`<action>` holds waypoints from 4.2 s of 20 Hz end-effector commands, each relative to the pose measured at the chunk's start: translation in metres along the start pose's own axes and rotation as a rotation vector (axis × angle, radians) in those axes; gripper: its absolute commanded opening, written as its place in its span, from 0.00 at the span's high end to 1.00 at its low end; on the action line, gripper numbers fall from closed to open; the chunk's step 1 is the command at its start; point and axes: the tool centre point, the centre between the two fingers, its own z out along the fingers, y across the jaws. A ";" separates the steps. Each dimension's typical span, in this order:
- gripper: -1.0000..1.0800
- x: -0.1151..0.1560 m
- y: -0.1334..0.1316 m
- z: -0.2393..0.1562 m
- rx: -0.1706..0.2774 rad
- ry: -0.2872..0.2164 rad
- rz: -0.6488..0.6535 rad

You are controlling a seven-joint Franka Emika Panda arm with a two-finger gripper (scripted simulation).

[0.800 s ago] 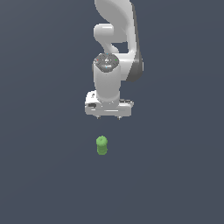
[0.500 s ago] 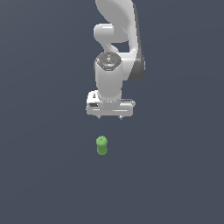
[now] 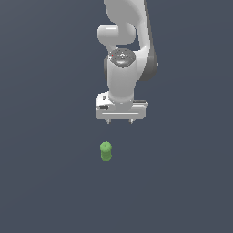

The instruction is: Pick up the object and move it to a goal position.

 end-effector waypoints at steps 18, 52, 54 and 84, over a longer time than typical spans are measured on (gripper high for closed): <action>0.04 0.062 0.041 0.019 0.000 0.000 0.094; 0.04 0.092 0.066 0.083 -0.002 0.001 0.144; 1.00 0.092 0.066 0.083 -0.002 0.001 0.144; 1.00 0.038 0.061 0.034 -0.002 0.001 0.144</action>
